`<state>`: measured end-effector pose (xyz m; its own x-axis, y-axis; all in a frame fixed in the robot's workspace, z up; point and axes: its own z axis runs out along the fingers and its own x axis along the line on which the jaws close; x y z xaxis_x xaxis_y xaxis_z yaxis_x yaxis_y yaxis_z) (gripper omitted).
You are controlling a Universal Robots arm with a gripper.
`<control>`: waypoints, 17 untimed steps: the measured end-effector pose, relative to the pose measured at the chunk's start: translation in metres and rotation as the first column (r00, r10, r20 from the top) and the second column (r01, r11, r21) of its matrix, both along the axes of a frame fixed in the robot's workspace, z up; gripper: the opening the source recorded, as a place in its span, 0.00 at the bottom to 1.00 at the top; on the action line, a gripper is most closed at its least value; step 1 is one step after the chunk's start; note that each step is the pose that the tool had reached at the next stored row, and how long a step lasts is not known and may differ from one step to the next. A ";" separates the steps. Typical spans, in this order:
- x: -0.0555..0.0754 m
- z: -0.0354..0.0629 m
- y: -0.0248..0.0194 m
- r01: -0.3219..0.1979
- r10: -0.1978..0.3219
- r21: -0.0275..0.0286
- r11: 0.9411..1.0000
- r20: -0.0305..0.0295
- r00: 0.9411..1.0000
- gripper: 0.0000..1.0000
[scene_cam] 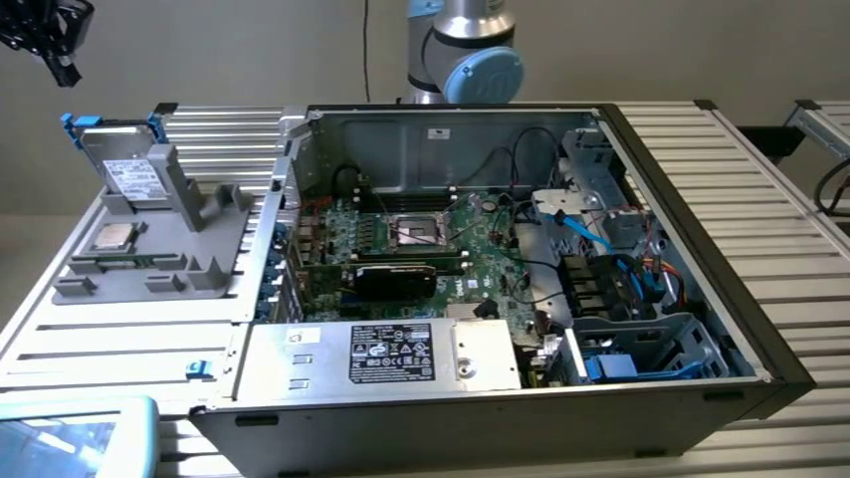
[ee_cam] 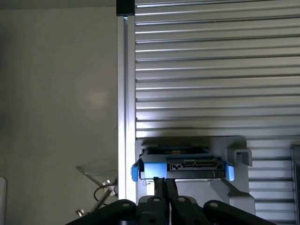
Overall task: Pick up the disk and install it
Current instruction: 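Pick up the disk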
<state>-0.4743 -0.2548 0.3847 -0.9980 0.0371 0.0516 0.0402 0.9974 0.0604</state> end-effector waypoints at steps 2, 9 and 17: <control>0.000 0.0000 0.0001 0.000 0.000 0.000 1.000 0.000 1.000 0.11; 0.000 0.0000 0.0002 -0.067 0.067 0.000 0.998 0.002 0.998 0.11; 0.000 0.0000 0.0002 -0.211 0.211 -0.001 0.977 0.007 0.977 0.11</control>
<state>-0.4747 -0.2546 0.3847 -0.9836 -0.1745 0.0446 -0.1718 0.9833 0.0599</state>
